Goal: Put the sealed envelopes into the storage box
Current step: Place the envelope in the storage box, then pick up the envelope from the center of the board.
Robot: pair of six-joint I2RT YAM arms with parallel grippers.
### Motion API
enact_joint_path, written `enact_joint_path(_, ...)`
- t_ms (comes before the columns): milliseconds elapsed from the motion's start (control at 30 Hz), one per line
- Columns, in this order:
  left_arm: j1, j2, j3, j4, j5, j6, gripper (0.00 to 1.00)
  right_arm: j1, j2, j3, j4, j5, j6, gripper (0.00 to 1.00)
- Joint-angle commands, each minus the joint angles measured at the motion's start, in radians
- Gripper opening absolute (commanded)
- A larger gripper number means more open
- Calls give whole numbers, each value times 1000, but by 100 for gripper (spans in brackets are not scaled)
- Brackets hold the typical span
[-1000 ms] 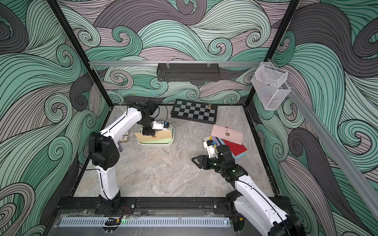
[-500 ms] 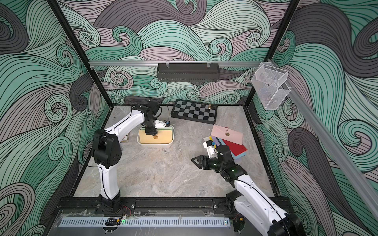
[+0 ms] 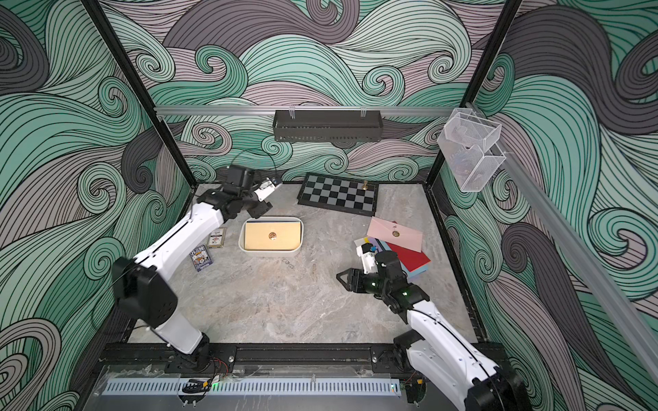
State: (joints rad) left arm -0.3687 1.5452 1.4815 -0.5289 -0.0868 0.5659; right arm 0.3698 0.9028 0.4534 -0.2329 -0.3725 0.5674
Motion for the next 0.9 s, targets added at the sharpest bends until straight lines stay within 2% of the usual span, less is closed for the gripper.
enact_joint_path(0,4,-214,-183,147,137,-423,94,-33,104,118,-102,224,-29,62)
enact_joint_path(33,3,-273,-253,151,159,-511,99,-48,161,155,-105,263,-32,62)
enact_joint_path(100,5,-366,-350,124,188,-674,99,-75,287,236,-154,332,-42,62)
enact_joint_path(167,7,-445,-434,89,232,-757,99,-103,419,310,-170,364,-47,62)
enact_joint_path(233,8,-521,-502,42,222,-833,99,-144,548,377,-184,372,-38,61)
enact_joint_path(367,8,-633,-569,-33,260,-852,99,-212,720,459,-207,332,-20,60)
enact_joint_path(533,8,-726,-627,-58,304,-863,99,-225,816,483,-232,285,-15,59)
enact_joint_path(600,8,-737,-646,-62,340,-897,99,-206,840,487,-264,234,-32,58)
enact_joint_path(733,8,-725,-654,-62,434,-962,98,-98,794,466,-315,165,-25,57)
enact_joint_path(867,8,-697,-678,-6,546,-1062,92,80,784,435,-297,127,61,56)
